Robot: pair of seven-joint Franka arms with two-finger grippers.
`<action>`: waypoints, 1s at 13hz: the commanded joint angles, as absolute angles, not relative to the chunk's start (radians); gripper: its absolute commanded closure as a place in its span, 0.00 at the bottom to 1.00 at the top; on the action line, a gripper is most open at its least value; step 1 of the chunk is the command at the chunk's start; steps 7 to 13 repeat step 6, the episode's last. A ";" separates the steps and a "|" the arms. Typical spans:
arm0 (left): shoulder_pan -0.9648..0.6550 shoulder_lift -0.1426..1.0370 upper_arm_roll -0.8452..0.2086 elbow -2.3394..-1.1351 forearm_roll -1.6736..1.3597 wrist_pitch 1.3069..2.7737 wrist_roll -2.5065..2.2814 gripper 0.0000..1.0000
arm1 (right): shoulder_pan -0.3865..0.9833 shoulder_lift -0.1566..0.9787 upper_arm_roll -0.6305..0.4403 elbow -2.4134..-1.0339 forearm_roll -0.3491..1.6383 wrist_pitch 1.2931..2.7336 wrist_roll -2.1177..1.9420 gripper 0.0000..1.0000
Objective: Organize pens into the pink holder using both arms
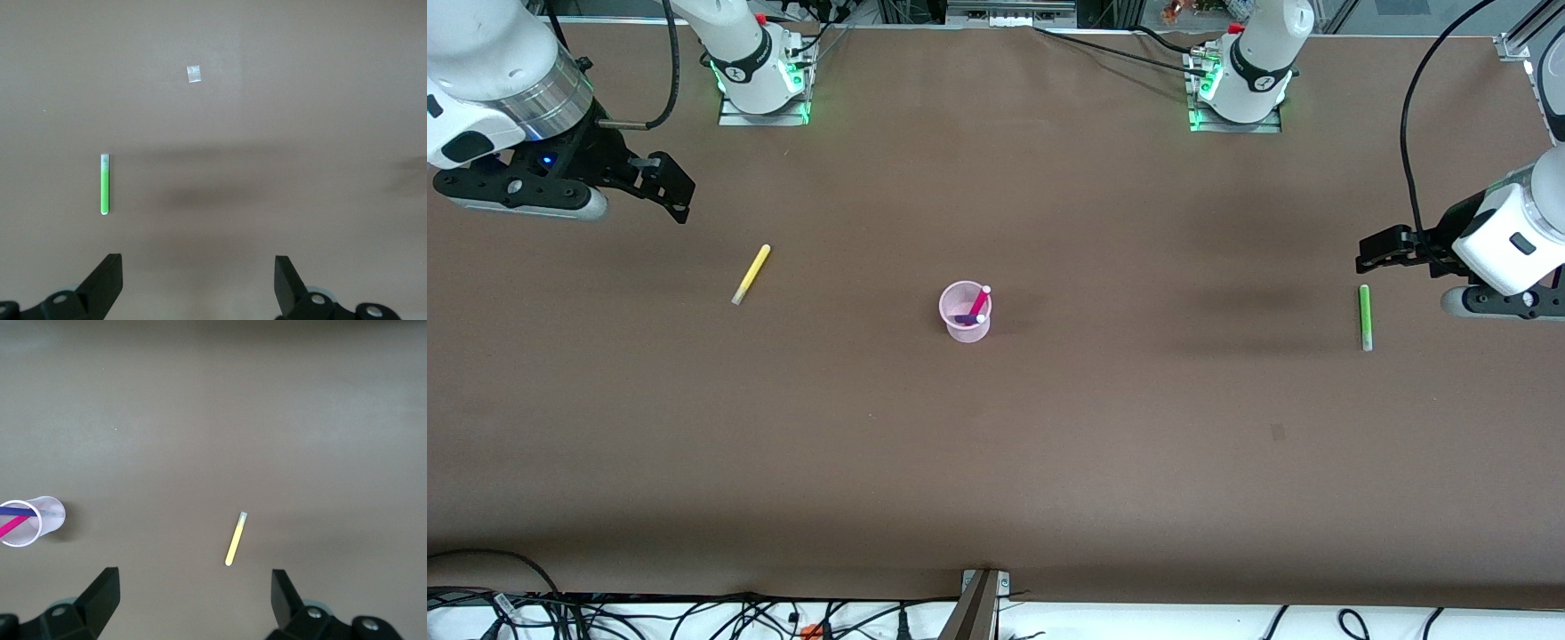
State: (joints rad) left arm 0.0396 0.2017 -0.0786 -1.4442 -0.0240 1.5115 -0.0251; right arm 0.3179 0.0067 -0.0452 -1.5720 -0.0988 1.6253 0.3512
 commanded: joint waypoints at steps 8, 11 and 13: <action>0.023 0.176 -0.081 -1.468 0.032 1.506 -0.018 0.00 | 0.324 0.011 -0.048 -1.557 -0.117 1.615 0.362 0.00; 0.023 0.176 -0.081 -1.468 0.032 1.506 -0.018 0.00 | 0.324 0.011 -0.048 -1.557 -0.117 1.615 0.362 0.00; 0.023 0.176 -0.081 -1.468 0.032 1.506 -0.018 0.00 | 0.324 0.011 -0.048 -1.557 -0.117 1.615 0.362 0.00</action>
